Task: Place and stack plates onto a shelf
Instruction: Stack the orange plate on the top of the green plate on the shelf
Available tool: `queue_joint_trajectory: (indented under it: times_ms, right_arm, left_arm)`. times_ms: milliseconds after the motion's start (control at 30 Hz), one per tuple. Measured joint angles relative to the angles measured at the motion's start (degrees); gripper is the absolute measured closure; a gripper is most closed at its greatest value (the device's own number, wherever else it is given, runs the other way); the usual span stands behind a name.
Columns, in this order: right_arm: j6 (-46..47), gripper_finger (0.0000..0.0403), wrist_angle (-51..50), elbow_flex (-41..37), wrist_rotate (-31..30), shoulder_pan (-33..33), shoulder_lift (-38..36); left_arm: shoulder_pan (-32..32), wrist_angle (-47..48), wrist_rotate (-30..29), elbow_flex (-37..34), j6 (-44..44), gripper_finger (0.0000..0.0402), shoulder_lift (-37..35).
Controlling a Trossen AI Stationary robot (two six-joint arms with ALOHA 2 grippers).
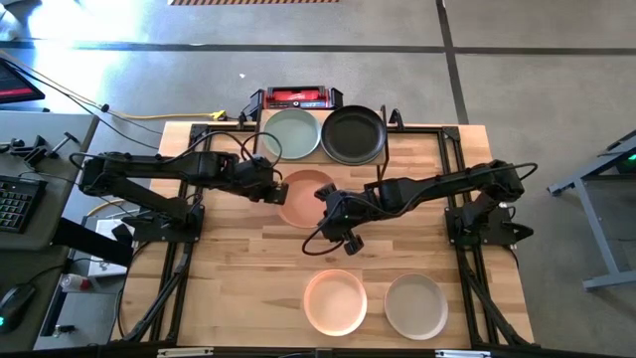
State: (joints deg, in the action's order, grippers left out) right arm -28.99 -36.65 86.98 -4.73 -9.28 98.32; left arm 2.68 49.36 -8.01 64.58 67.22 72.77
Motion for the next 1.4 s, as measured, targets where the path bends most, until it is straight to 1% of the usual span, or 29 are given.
queue_joint_trajectory:
  times_ms: [233,333,667,967,1067,1233,1400]
  right_arm:
    - [0.02,0.0403,0.65,0.00,0.02,0.02,0.00]
    - [0.00,0.0403,1.53,0.00,0.05,-0.01,0.00]
    - [0.00,0.0403,1.77,0.00,0.36,0.00,0.00]
    - [0.00,0.0401,1.97,0.00,0.31,-0.13,0.00]
    - [0.57,0.0388,1.81,0.00,0.37,-0.13,0.00]
    - [4.62,0.0342,1.47,0.00,0.42,-0.15,0.00]
    - [4.96,0.0309,1.30,0.00,0.31,-0.26,-0.17]
  left_arm:
    - [-0.02,0.04,0.09,0.00,-0.92,0.0368,0.00]
    - [0.00,-0.03,0.09,0.00,-0.88,0.0380,0.00]
    - [0.00,-0.33,-1.24,0.00,-3.58,0.0397,0.00]
    - [-0.02,-0.28,-2.27,0.00,-4.18,0.0400,0.00]
    - [-0.02,0.30,-2.85,0.00,-4.63,0.0401,-0.02]
    - [-0.02,0.57,-2.87,-0.04,-5.68,0.0401,-0.02]
    - [-0.04,0.54,-3.33,-0.02,-6.58,0.0401,-0.02]
